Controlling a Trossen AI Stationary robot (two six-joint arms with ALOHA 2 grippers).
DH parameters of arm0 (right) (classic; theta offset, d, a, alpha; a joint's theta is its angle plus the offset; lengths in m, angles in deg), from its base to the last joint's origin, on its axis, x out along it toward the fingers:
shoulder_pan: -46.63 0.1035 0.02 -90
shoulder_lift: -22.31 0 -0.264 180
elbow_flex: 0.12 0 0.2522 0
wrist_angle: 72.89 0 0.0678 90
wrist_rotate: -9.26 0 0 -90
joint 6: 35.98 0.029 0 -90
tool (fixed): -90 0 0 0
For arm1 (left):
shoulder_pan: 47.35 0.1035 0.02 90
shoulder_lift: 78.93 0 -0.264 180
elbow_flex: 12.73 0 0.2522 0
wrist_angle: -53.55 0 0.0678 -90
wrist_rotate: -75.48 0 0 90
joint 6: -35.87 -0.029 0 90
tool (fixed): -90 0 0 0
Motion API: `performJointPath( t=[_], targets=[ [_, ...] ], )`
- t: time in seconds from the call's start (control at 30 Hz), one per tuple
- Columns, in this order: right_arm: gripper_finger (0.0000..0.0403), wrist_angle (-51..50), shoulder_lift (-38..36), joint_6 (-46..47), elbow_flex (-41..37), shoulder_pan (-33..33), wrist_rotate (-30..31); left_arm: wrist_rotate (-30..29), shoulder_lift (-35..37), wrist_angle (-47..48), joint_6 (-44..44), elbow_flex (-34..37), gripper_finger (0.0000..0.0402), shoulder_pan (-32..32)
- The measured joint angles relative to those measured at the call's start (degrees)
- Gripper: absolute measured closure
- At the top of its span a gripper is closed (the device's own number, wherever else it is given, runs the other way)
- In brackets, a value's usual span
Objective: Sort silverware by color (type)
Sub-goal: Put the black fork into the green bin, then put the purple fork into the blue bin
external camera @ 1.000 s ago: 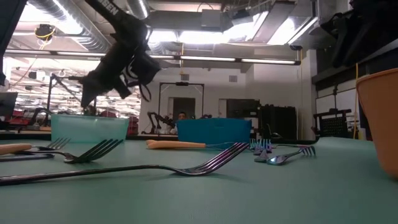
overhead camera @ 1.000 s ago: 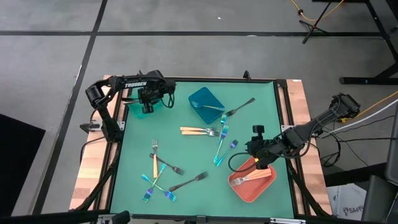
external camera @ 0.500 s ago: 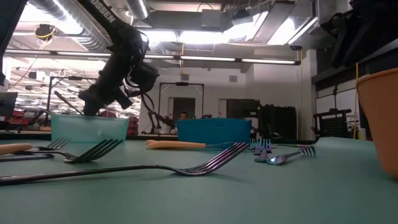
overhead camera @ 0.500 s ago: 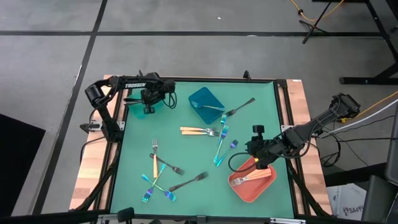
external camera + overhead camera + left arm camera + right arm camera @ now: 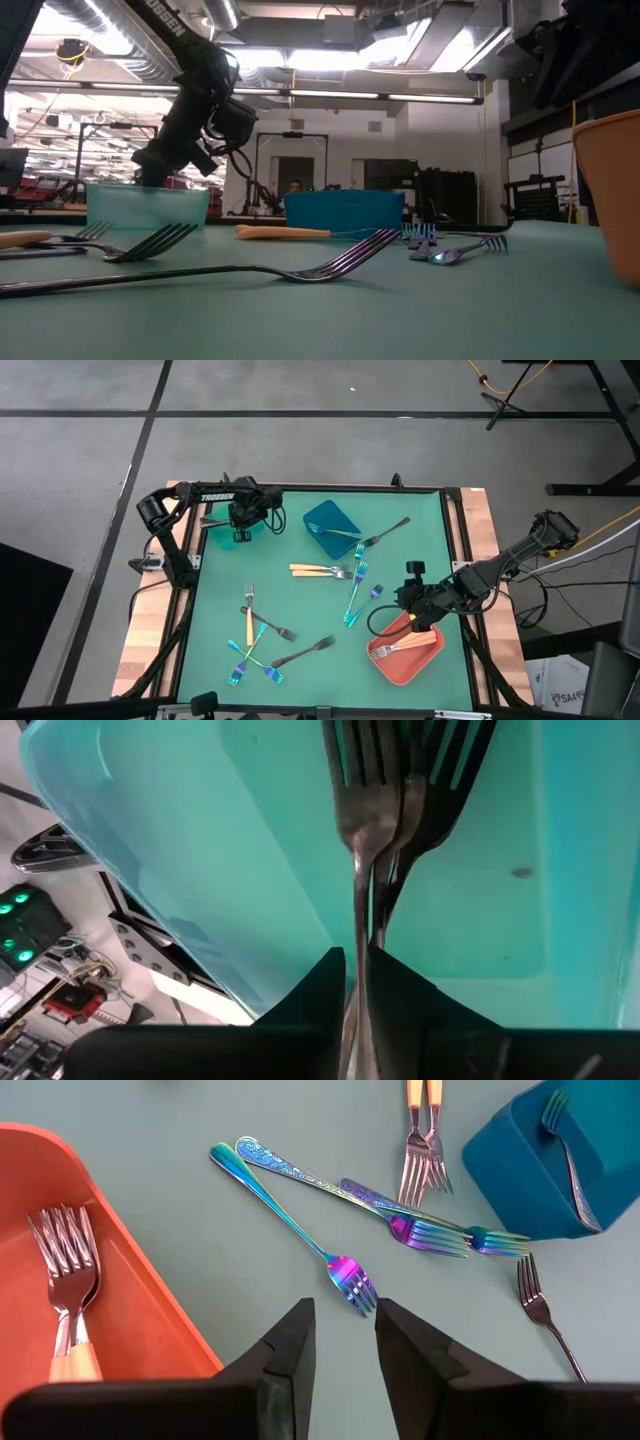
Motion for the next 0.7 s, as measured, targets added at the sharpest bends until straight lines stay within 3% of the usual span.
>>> performJointPath(
  t=[0.7],
  targets=[
    [0.0306,0.0,0.0,0.0,0.0,0.0,0.0,0.0,0.0,0.0,0.3,0.0,0.0341,0.0]
  ],
)
